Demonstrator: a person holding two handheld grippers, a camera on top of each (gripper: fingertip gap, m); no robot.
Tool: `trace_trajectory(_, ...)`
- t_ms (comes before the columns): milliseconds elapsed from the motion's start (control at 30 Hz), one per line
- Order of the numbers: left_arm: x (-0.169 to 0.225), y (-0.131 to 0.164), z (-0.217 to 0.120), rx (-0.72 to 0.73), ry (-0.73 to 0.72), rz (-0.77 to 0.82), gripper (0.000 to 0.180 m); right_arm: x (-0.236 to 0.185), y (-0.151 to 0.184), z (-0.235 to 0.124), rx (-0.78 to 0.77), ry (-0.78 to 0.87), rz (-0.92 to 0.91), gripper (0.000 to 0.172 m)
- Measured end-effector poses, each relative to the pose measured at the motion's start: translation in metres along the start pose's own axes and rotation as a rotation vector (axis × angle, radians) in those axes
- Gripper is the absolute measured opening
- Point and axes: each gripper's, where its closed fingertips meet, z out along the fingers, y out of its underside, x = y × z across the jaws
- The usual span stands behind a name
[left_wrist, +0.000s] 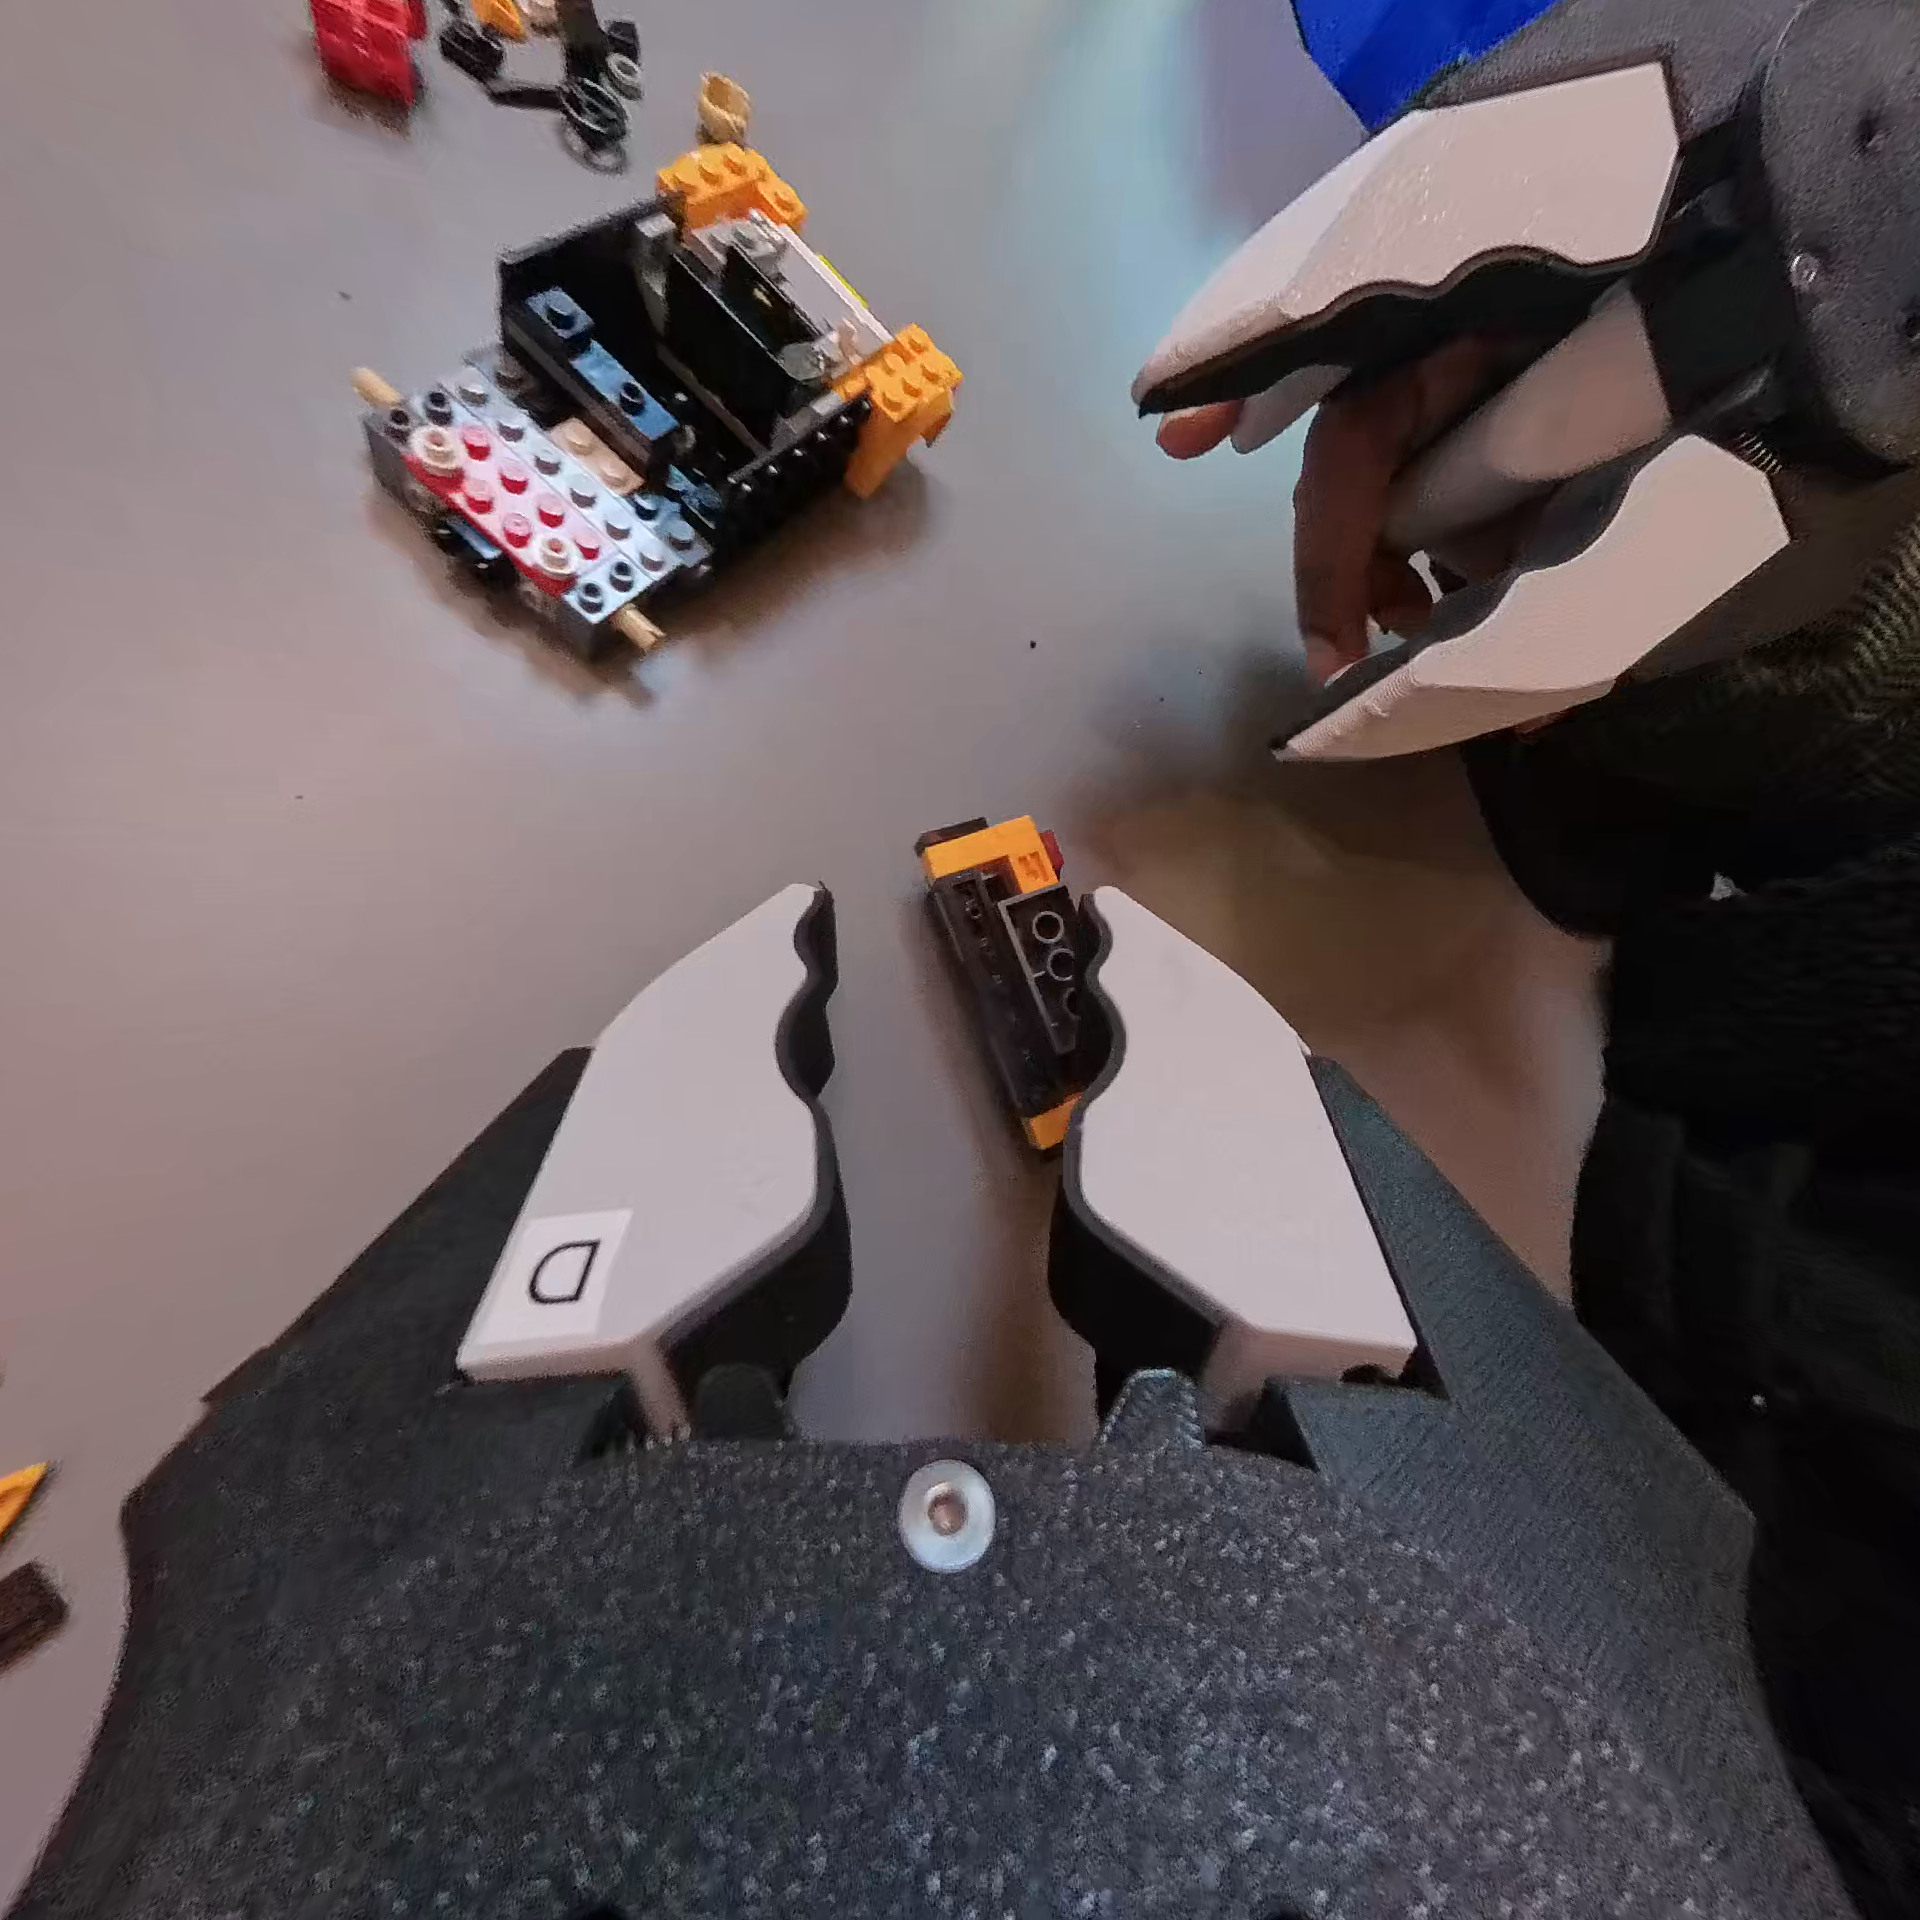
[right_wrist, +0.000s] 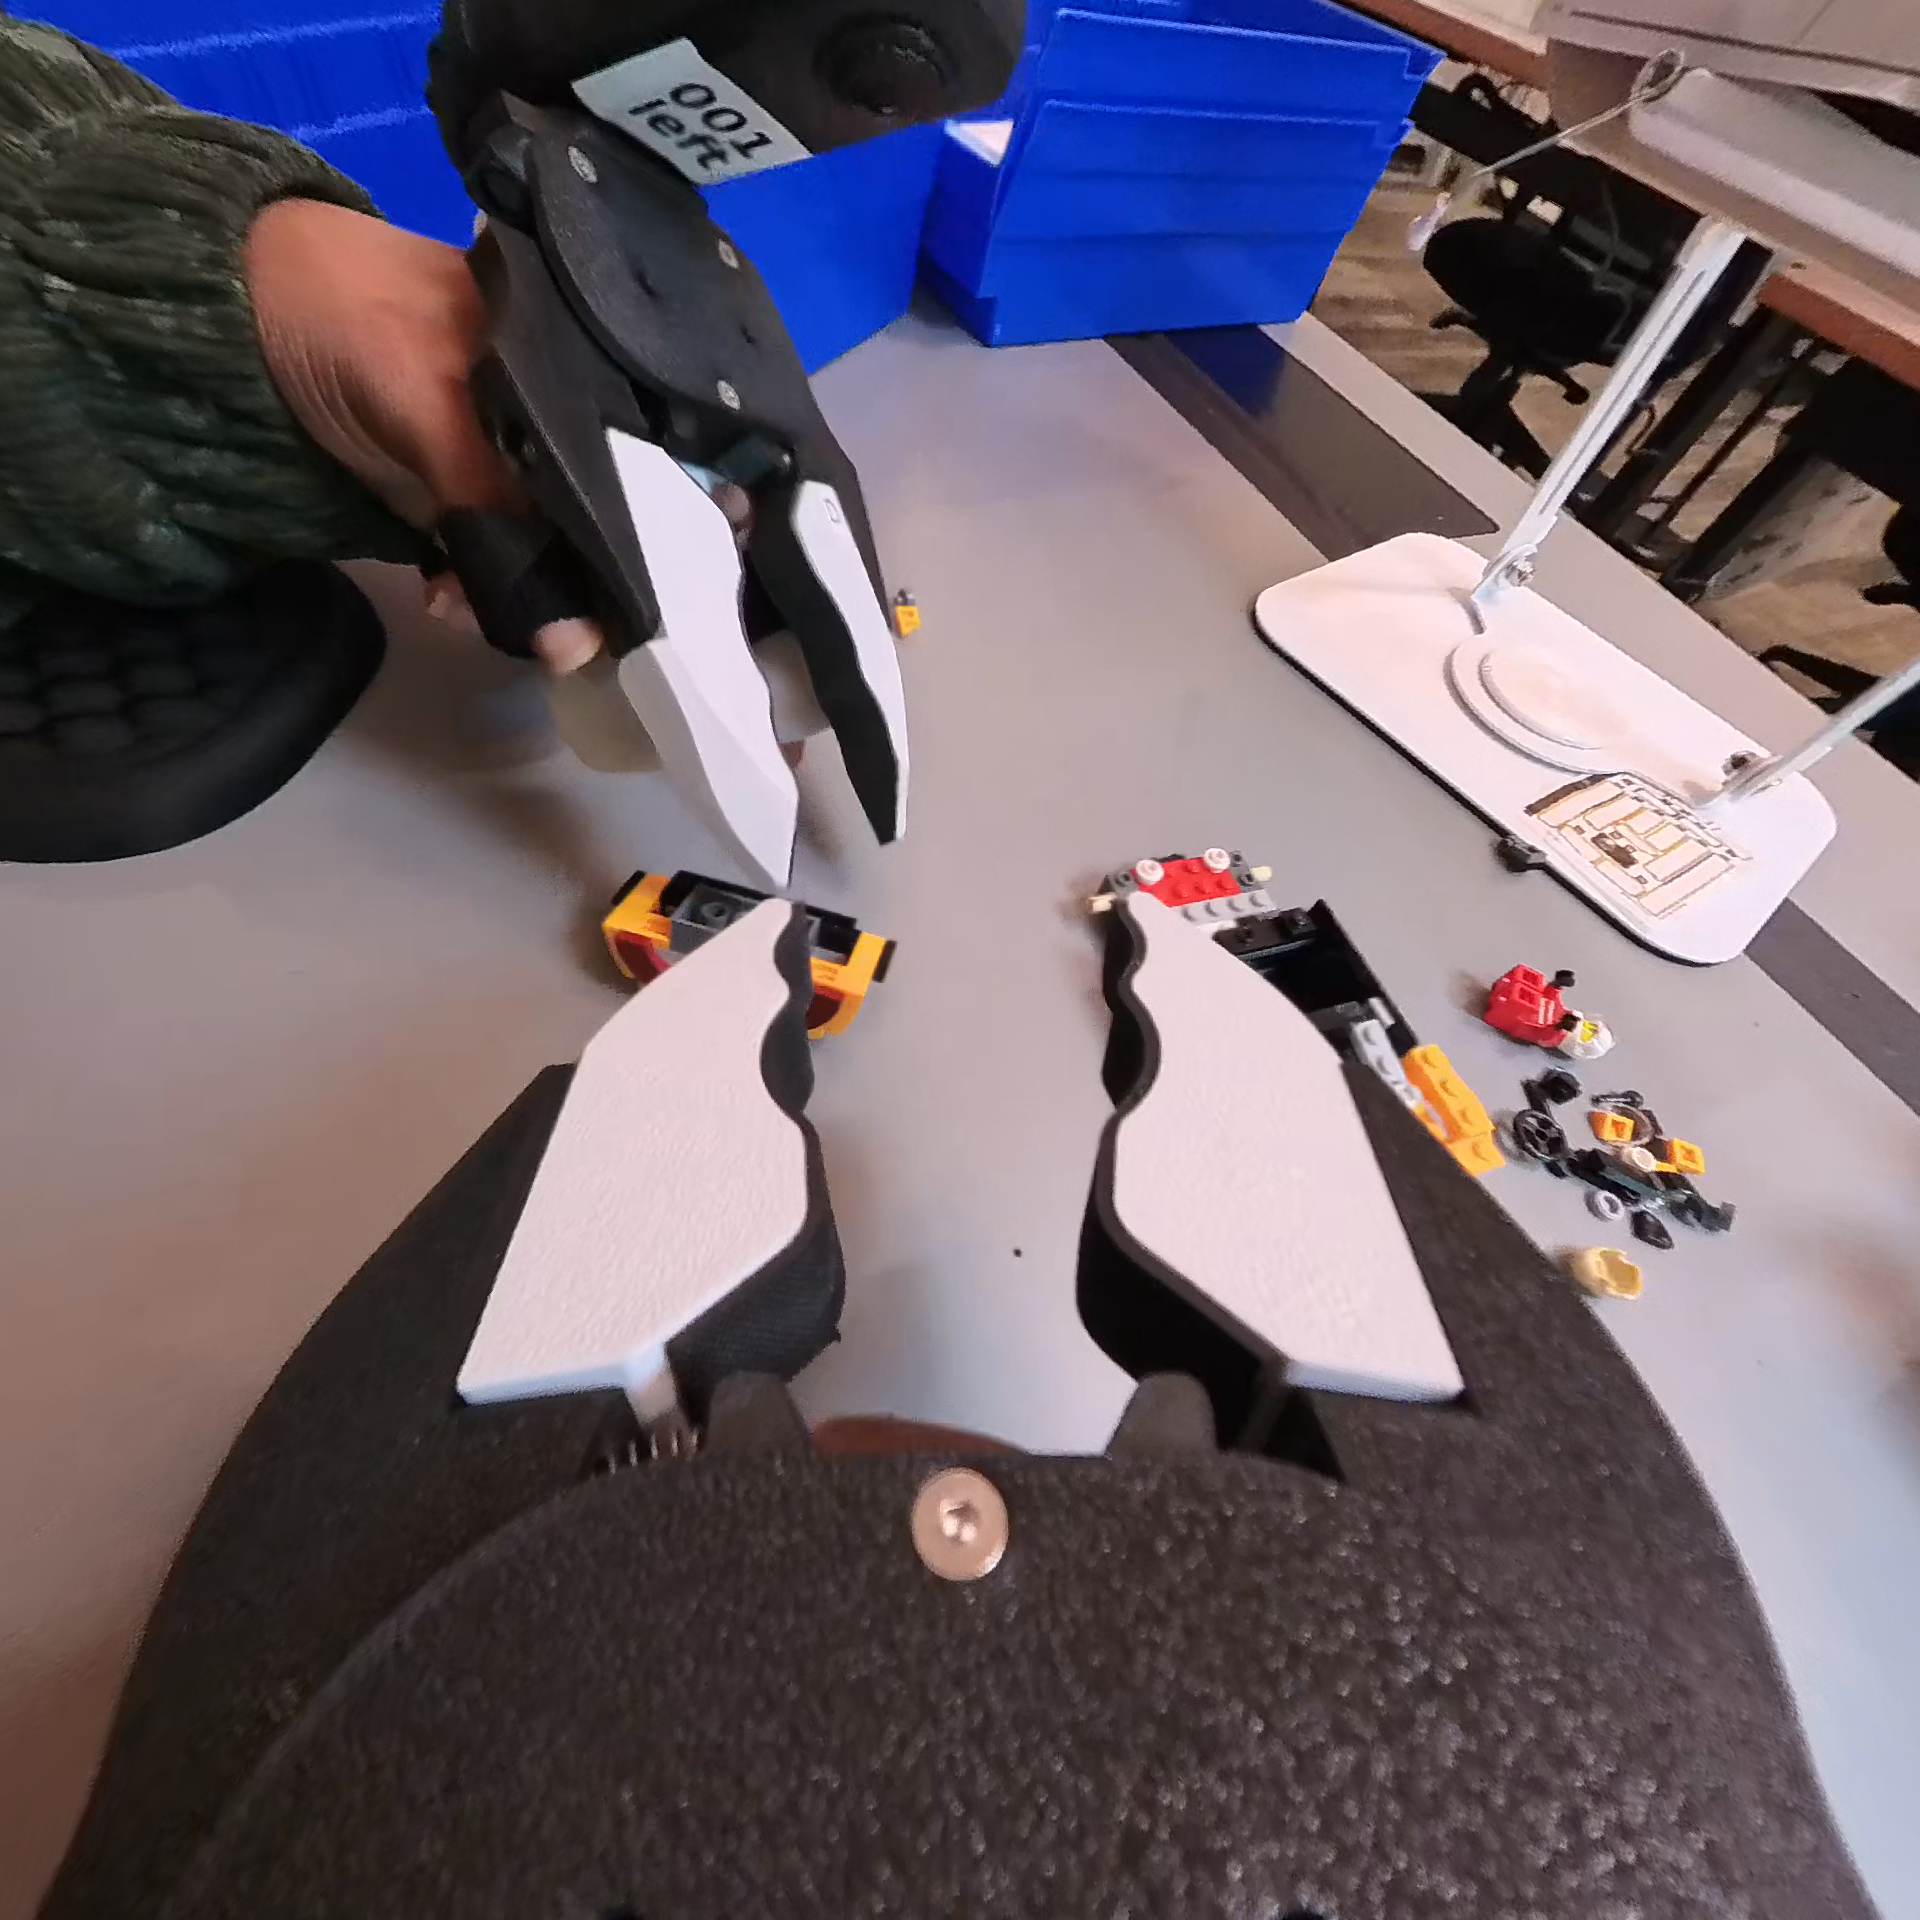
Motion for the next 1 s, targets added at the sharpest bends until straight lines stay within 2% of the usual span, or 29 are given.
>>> trace_trajectory(167,-0.005,0.001,-0.01,0.0,-0.011,0.015,0.04,0.011,-0.003,-0.007,0.045,0.063,-0.022,0.044)
trace_trajectory(300,0.009,0.012,-0.005,-0.061,0.051,0.051,0.04,0.013,-0.006,-0.012,0.06,0.073,-0.024,0.019)
trace_trajectory(367,0.015,0.018,-0.001,-0.099,0.068,0.08,0.041,0.012,-0.004,-0.012,0.05,0.072,-0.032,0.013)
trace_trajectory(467,0.02,0.026,0.006,-0.153,0.04,0.134,0.047,0.012,0.001,-0.011,0.027,0.084,-0.06,0.011)
trace_trajectory(533,0.017,0.026,0.012,-0.16,-0.032,0.173,0.038,0.011,0.002,-0.009,0.02,0.084,-0.071,0.011)
trace_trajectory(600,0.019,0.024,0.014,-0.163,-0.045,0.185,0.027,0.01,0.004,-0.008,0.015,0.079,-0.079,0.011)
trace_trajectory(633,0.02,0.022,0.014,-0.147,-0.037,0.165,0.027,0.006,0.004,-0.007,0.011,0.057,-0.085,0.012)
trace_trajectory(667,0.026,0.018,0.012,-0.118,0.03,0.122,0.027,-0.003,0.006,-0.006,0.006,-0.001,-0.095,0.014)
trace_trajectory(733,0.045,0.004,0.003,-0.023,0.251,-0.044,0.027,-0.017,0.01,-0.004,-0.016,-0.088,-0.116,0.041)
trace_trajectory(833,0.056,-0.011,-0.015,0.067,0.509,-0.235,0.027,-0.031,0.002,-0.012,0.033,-0.18,-0.156,0.067)
trace_trajectory(933,0.066,-0.015,-0.019,0.078,0.668,-0.356,0.026,-0.042,-0.011,-0.017,0.105,-0.198,-0.22,0.068)
trace_trajectory(1000,0.075,-0.016,-0.018,0.067,0.736,-0.391,0.026,-0.047,-0.008,-0.014,0.077,-0.18,-0.291,0.057)
